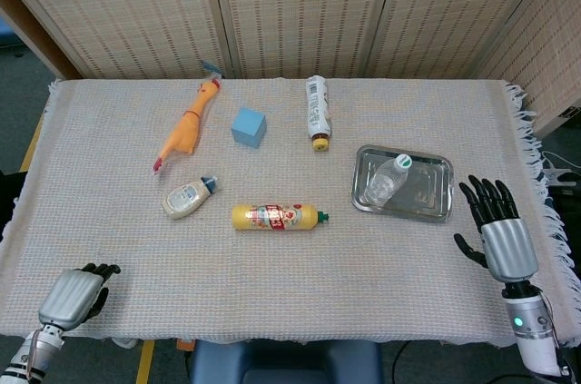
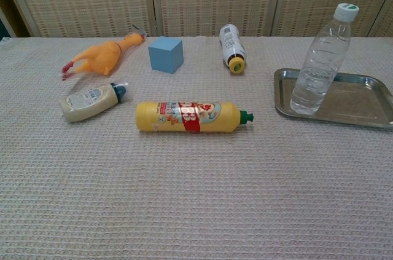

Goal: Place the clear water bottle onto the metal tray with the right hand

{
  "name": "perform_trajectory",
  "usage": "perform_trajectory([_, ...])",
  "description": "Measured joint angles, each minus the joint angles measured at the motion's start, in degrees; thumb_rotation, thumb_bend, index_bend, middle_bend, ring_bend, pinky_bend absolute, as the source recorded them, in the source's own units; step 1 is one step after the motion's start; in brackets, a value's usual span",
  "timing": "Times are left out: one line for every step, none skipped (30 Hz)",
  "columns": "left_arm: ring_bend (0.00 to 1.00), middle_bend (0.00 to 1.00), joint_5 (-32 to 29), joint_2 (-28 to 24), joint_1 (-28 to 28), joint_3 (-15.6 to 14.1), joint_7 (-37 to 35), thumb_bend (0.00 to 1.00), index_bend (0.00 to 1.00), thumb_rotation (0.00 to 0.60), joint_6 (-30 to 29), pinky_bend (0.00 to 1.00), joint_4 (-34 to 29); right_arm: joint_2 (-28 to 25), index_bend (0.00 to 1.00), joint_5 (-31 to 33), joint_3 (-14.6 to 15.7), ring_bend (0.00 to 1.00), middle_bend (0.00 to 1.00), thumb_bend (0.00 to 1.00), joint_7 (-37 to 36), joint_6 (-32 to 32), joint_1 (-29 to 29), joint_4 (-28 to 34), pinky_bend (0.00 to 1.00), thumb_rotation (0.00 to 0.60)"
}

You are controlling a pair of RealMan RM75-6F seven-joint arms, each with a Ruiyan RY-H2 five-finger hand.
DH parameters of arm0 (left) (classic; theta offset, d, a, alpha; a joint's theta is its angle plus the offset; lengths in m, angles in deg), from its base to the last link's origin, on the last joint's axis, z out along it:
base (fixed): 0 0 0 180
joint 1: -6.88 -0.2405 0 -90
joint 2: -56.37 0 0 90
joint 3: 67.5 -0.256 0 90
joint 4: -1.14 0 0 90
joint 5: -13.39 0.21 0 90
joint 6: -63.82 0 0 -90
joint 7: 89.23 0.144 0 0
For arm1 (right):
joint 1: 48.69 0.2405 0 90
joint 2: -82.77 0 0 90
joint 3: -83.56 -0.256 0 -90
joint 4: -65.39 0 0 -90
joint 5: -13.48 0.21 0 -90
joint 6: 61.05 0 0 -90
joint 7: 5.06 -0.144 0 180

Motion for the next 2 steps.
perform_trajectory([0.37, 0.38, -0.1, 0.0, 0.0, 0.1, 0.0, 0.61, 0.32, 0.600, 0.0, 0.62, 0.0, 0.0, 0.00, 0.2, 0.0, 0.00, 0.00, 0.00, -0.2, -0.3, -0.1, 0.5, 0.00, 0.600])
perform_trajectory([0.37, 0.38, -0.1, 0.0, 0.1, 0.1, 0.0, 0.61, 0.32, 0.600, 0.0, 0.62, 0.1, 0.1, 0.00, 0.3, -0.1, 0.00, 0.00, 0.00, -0.2, -0.4, -0.2, 0.7, 0.00, 0.600])
